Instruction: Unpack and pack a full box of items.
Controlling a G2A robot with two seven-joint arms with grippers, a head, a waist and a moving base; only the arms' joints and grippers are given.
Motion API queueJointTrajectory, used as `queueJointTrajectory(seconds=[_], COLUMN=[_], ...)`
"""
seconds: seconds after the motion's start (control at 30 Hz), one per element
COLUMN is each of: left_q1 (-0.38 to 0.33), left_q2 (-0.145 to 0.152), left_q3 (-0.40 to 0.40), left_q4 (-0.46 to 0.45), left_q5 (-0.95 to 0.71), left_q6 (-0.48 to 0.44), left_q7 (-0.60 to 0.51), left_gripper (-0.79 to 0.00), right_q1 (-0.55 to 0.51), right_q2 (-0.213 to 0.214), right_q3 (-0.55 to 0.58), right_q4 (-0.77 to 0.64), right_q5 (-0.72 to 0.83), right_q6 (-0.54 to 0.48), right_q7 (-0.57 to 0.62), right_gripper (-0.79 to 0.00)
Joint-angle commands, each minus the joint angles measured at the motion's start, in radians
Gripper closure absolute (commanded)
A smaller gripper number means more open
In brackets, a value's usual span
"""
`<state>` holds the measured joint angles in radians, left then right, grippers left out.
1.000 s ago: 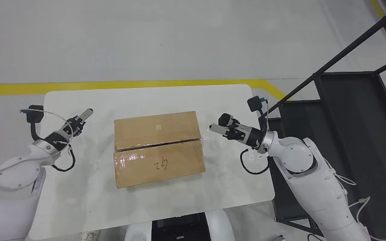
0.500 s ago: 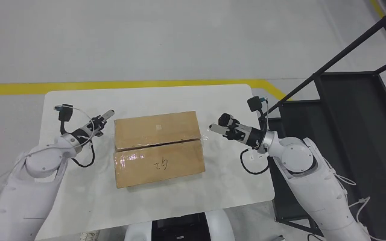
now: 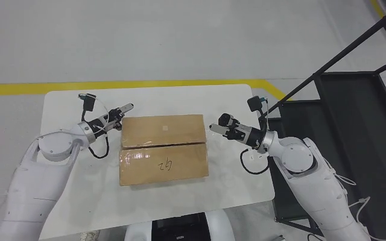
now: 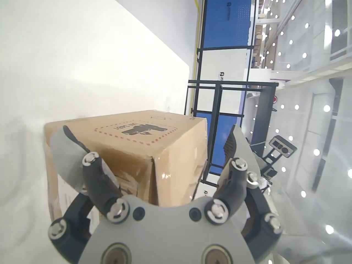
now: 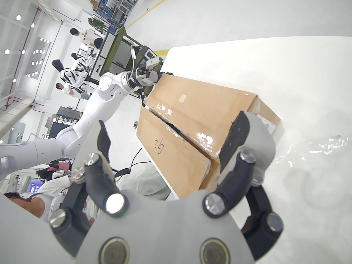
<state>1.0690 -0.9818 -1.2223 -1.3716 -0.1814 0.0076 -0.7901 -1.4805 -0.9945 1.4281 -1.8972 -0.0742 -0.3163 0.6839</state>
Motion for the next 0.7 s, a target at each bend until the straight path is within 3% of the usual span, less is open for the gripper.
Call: queueJointTrajectory(seconds=[0.0, 0.37, 0.53, 0.67], left_q1=[-0.020, -0.088, -0.073, -0.001], left_q2=[-0.006, -0.031, -0.007, 0.023], left_q3=[0.012, 0.037, -0.061, -0.192], left_q4=[0.013, 0.103, 0.113, 0.047], left_q5=[-0.019, -0.096, -0.035, -0.018], left_q6=[-0.009, -0.081, -0.114, -0.126], left_q7=[-0.003, 0.028, 0.044, 0.038], left_gripper=[-0.785, -0.785, -0.785, -0.785], right_q1=[0.000, 0.000, 0.000, 0.000], right_q2=[0.000, 0.000, 0.000, 0.000], right_q3=[0.000, 0.000, 0.000, 0.000], right_q4=[0.000, 0.000, 0.000, 0.000], right_q5=[0.000, 0.000, 0.000, 0.000], right_q6=[0.000, 0.000, 0.000, 0.000], right_q7=[0.000, 0.000, 0.000, 0.000], right_gripper=[-0.785, -0.785, -0.785, -0.785])
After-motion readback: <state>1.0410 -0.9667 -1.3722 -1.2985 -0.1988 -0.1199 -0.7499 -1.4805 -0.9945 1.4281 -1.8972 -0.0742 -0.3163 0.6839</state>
